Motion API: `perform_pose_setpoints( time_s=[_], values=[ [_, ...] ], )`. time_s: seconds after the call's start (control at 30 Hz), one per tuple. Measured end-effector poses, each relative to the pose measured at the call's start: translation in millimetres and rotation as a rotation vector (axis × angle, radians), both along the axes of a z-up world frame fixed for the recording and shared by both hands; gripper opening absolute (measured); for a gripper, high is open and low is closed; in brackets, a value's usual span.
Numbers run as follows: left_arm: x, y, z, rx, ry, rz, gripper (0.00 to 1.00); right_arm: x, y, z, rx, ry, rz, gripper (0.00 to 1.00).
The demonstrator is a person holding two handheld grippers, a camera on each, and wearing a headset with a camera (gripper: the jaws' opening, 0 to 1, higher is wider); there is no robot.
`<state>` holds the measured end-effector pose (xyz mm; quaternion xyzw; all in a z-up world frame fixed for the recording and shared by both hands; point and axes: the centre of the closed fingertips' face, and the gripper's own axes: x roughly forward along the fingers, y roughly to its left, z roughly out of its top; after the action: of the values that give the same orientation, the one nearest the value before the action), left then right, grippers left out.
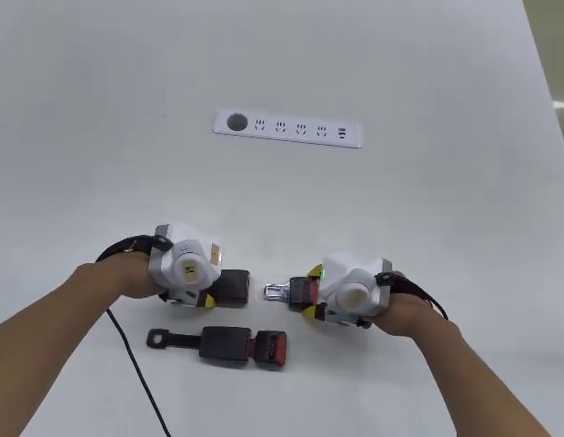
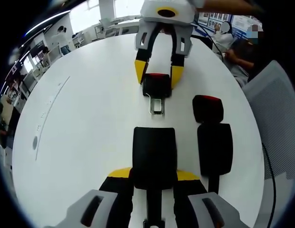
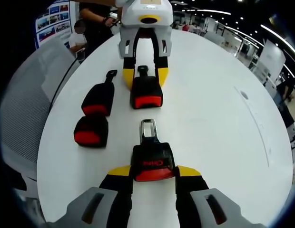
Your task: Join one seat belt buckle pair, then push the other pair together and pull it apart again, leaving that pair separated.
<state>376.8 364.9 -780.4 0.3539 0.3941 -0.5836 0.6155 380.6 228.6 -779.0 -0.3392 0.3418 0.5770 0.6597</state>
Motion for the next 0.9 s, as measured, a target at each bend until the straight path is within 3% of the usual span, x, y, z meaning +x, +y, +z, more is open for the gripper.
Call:
perform_pose_setpoints(
  time_s=[0.9],
  values=[
    [-1.5, -0.4, 3.4, -0.004, -0.003, -0.005, 0.33, 1.7, -36.6, -1.7, -0.027, 0.03, -0.022, 0.32]
  ],
)
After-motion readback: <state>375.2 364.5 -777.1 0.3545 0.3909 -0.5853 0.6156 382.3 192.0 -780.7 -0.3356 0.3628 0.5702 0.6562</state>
